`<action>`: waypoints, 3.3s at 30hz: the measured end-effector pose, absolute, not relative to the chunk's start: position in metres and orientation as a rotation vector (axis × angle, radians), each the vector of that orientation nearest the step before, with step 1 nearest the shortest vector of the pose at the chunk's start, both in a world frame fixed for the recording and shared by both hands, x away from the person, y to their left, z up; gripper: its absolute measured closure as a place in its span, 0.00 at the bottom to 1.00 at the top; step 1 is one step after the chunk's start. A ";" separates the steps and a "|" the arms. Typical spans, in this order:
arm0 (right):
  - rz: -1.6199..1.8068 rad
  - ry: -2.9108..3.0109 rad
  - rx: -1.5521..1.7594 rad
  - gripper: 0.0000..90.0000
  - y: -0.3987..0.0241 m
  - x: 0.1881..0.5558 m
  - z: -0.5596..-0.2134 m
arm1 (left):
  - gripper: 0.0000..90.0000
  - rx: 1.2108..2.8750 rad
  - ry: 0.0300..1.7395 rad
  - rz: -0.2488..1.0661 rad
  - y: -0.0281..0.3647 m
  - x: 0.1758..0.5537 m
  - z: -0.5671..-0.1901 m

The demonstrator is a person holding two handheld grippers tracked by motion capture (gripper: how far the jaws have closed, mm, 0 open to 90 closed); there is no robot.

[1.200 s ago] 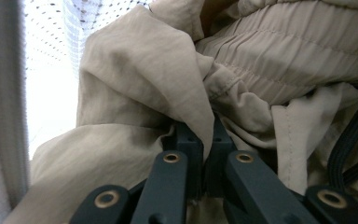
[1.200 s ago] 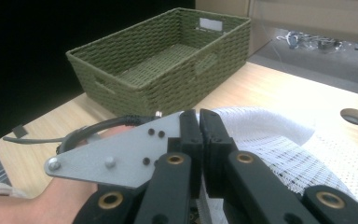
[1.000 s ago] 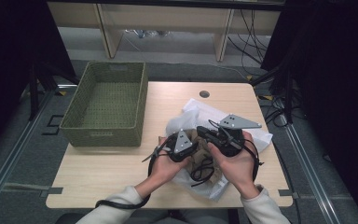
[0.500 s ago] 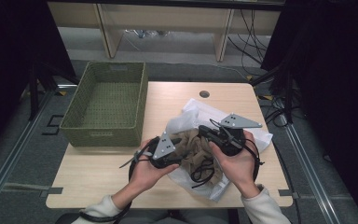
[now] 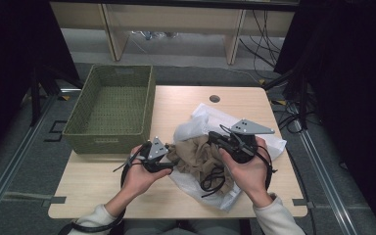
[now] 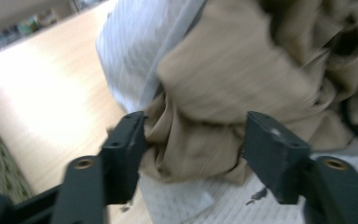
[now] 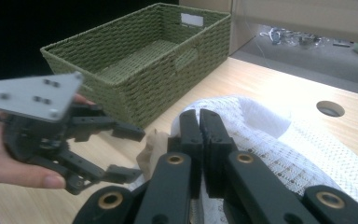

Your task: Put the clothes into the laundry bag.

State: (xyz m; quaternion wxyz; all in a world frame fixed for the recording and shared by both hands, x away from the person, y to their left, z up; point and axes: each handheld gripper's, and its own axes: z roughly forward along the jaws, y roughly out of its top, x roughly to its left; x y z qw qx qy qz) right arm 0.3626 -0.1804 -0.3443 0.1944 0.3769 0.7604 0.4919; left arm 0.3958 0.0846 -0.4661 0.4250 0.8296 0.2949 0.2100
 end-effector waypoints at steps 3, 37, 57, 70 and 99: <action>1.374 2.127 1.062 1.00 -0.180 0.362 -0.345 | 0.34 2.118 0.736 0.536 0.082 0.402 -0.473; 1.429 2.165 1.032 1.00 -0.167 0.356 -0.345 | 0.98 1.786 0.587 0.470 0.010 0.382 -0.445; 1.384 2.156 1.036 1.00 -0.176 0.362 -0.348 | 0.65 1.953 0.641 0.481 -0.007 0.412 -0.500; 1.380 2.135 1.060 1.00 -0.179 0.364 -0.348 | 0.50 1.981 0.615 0.472 0.014 0.397 -0.489; 1.371 2.138 1.045 1.00 -0.180 0.368 -0.350 | 0.47 1.962 0.391 0.339 -0.004 0.340 -0.468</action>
